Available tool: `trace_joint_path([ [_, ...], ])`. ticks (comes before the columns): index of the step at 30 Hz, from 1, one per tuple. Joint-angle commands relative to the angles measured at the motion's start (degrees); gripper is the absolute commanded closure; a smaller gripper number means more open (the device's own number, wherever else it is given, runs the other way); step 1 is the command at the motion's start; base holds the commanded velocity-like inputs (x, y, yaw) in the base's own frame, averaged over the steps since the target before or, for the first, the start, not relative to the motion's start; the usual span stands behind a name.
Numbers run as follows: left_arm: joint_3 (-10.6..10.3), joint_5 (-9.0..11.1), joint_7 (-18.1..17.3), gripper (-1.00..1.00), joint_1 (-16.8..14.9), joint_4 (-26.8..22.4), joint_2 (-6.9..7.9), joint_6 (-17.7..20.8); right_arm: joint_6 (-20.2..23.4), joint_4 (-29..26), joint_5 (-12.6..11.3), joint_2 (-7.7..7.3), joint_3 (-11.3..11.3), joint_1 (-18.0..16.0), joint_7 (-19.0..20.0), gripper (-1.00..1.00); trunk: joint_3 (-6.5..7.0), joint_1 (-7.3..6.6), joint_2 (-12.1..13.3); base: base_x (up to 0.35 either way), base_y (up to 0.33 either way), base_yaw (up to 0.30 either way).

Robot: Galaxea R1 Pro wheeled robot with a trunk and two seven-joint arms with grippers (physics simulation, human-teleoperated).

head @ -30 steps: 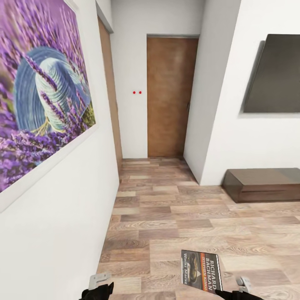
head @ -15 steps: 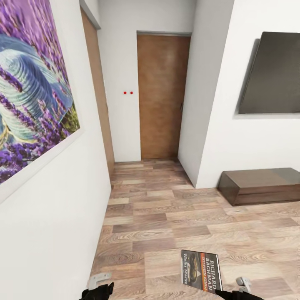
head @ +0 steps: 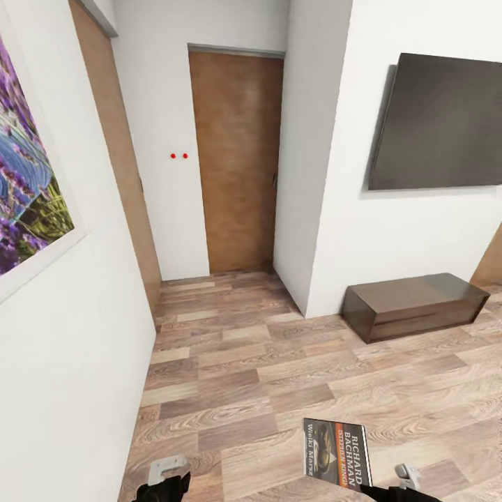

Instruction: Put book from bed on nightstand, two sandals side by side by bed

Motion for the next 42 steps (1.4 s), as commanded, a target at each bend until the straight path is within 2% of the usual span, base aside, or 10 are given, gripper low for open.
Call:
trace_joint_path([
  [1, -0.05, 0.53, -0.24, -1.00, -0.04, 0.08, 0.01, -0.18, 0.61, -0.02, 0.13, 0.05, -0.44, -0.07, 0.33, 1.00, -0.08, 0.04, -0.05, 0.328, 0.000, -0.249],
  [23, -0.05, 0.54, -0.24, -1.00, -0.05, 0.05, 0.01, -0.26, 0.61, -0.03, 0.11, 0.05, -0.44, -0.07, 0.33, 1.00, -0.08, 0.04, -0.05, 0.320, -0.002, -0.253],
  [42, -0.05, 0.54, -0.24, -1.00, -0.03, 0.04, 0.01, -0.26, 0.61, -0.05, 0.07, 0.05, -0.44, -0.07, 0.33, 1.00, -0.08, 0.04, -0.05, 0.308, -0.103, -0.277],
])
